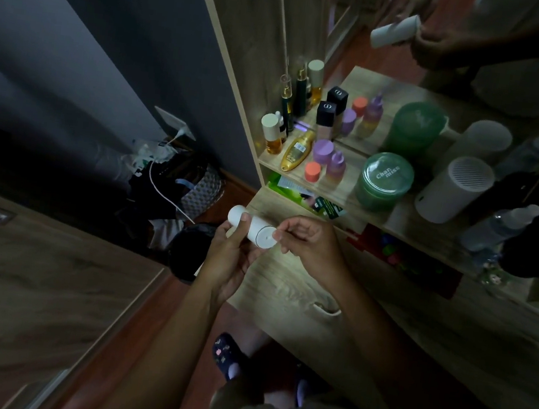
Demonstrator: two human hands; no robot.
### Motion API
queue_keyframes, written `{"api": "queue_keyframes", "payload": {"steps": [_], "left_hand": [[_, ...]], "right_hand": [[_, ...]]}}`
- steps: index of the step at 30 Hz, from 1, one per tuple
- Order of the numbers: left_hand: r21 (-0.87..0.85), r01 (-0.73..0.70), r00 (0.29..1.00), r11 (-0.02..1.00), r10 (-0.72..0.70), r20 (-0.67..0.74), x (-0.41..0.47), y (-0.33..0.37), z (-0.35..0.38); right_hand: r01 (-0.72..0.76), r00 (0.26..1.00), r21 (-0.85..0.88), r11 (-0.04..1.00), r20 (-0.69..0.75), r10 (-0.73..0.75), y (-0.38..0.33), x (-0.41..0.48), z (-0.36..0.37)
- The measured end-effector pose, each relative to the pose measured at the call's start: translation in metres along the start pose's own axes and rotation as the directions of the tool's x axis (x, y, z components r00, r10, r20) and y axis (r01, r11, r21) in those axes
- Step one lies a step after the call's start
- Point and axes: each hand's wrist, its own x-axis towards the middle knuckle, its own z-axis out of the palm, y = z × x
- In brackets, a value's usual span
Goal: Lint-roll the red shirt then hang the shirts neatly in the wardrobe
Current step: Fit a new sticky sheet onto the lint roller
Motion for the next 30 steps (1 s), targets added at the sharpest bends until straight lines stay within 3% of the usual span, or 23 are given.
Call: {"api": "queue_keyframes", "payload": {"steps": [10, 21, 30], "left_hand": [[-0.01, 0.009, 0.999, 1.0, -0.009, 0.035, -0.001, 0.001, -0.001], [0.056, -0.034, 0.999, 0.998, 0.032, 0.034, -0.004, 0.011, 0.005], [0.039, -0.041, 0.999, 0.998, 0.04, 0.015, -0.006, 0.014, 0.004]], "right_hand": [[-0.006, 0.998, -0.008, 1.0, 0.069, 0.006, -0.002, -0.001, -0.004], [0.06, 0.998, -0.082, 0.995, -0.003, -0.06, 0.001, -0.002, 0.002], [0.007, 0.998, 0.034, 0.999, 0.059, -0.009, -0.004, -0.007, 0.003]]}}
